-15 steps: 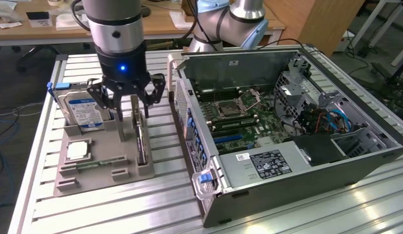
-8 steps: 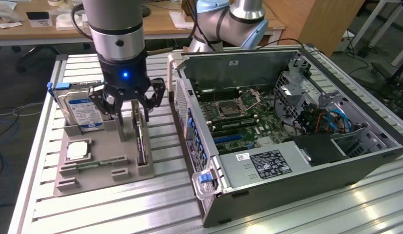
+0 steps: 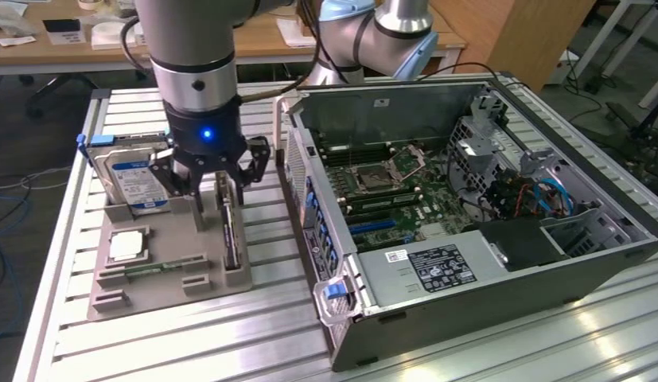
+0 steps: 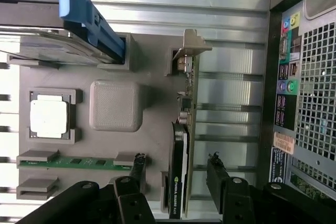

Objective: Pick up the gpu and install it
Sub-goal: 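Pick up the gpu and move the gpu toward the slot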

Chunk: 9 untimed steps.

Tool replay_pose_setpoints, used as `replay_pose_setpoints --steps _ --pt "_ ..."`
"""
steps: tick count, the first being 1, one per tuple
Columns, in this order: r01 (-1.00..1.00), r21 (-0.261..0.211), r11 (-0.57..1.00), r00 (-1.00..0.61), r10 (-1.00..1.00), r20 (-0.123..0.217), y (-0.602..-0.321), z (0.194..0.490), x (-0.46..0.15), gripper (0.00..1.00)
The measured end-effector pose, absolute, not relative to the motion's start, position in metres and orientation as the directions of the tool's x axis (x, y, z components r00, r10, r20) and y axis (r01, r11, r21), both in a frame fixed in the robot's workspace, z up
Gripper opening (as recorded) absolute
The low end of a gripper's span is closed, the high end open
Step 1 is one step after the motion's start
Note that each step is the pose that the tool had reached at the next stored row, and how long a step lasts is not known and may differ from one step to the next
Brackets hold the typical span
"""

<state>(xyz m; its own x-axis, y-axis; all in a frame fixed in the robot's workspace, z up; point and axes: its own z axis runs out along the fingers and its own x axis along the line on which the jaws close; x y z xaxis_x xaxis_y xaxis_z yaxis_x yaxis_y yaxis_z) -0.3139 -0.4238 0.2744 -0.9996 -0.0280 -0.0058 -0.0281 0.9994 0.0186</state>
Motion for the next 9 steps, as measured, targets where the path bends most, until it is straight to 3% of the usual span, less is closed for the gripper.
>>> replay_pose_setpoints --steps 9 --pt "-0.03 0.017 0.999 -1.0 -0.03 -0.006 -0.422 0.258 -0.314 0.59"
